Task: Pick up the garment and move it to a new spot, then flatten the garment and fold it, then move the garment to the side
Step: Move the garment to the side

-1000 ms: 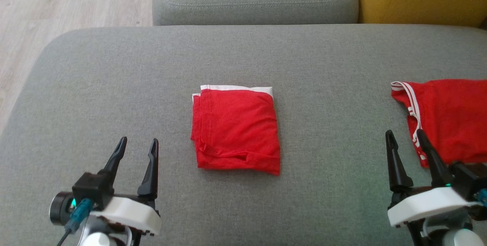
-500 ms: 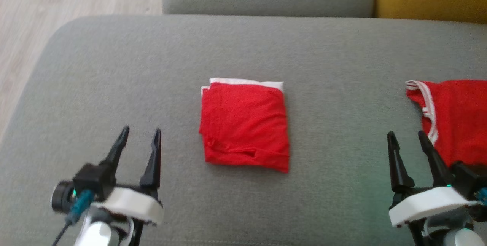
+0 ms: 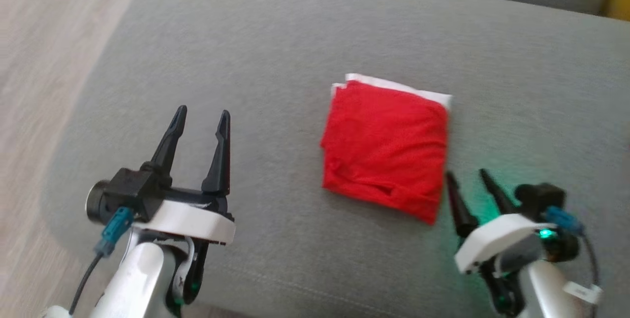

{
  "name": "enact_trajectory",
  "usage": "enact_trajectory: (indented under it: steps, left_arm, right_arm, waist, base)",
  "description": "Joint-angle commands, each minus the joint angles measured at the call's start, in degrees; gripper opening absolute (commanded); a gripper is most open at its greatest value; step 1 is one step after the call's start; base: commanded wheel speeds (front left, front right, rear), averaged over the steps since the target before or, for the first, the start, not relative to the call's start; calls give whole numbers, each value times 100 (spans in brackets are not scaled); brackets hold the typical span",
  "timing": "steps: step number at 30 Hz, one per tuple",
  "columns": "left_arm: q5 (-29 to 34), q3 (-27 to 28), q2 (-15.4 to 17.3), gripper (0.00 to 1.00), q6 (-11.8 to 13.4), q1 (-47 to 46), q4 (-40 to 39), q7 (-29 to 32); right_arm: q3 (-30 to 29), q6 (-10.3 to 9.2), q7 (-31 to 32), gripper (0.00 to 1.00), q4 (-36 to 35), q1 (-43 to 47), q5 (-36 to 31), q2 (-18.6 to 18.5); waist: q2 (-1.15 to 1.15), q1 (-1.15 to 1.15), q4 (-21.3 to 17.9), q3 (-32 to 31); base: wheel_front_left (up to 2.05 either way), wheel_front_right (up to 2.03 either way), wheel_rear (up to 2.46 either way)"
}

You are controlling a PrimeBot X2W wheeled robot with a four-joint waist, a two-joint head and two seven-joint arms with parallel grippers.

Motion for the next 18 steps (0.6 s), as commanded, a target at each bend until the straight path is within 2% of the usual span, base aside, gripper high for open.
enact_trajectory:
  steps: [1, 6, 7, 8, 10, 14, 18]
  left_arm:
    - [69, 253, 49, 100, -9, -270, -197, -66]
    - [250, 411, -133, 100, -141, -228, -321, -68]
    - [286, 447, -167, 100, -167, -218, -348, -68]
    - [323, 487, -199, 100, -192, -203, -369, -69]
    - [392, 571, -260, 100, -249, -177, -413, -69]
    - [560, 756, -399, 100, -378, -97, -474, -69]
    - [666, 841, -488, 100, -491, -30, -489, -69]
  right_arm:
    - [219, 39, -65, 100, -52, -236, 41, -21]
    - [377, 39, 28, 100, 823, -567, 125, -21]
    - [399, 39, 31, 92, 927, -619, 167, -21]
    - [433, 39, 52, 45, 1028, -658, 205, -21]
    - [482, 39, 37, 0, 1150, -718, 254, -21]
    - [591, 39, 4, 0, 1269, -805, 282, -21]
    - [715, 39, -32, 0, 1168, -876, 142, -21]
  waist:
    - [0, 0, 281, 159]
    - [0, 0, 511, 213]
    - [0, 0, 534, 220]
    - [0, 0, 548, 219]
    - [0, 0, 562, 223]
    - [0, 0, 473, 216]
    - [0, 0, 222, 220]
  base:
    - [0, 0, 0]
    - [0, 0, 0]
    - [0, 0, 0]
    - [0, 0, 0]
    - [0, 0, 0]
    - [0, 0, 0]
    - [0, 0, 0]
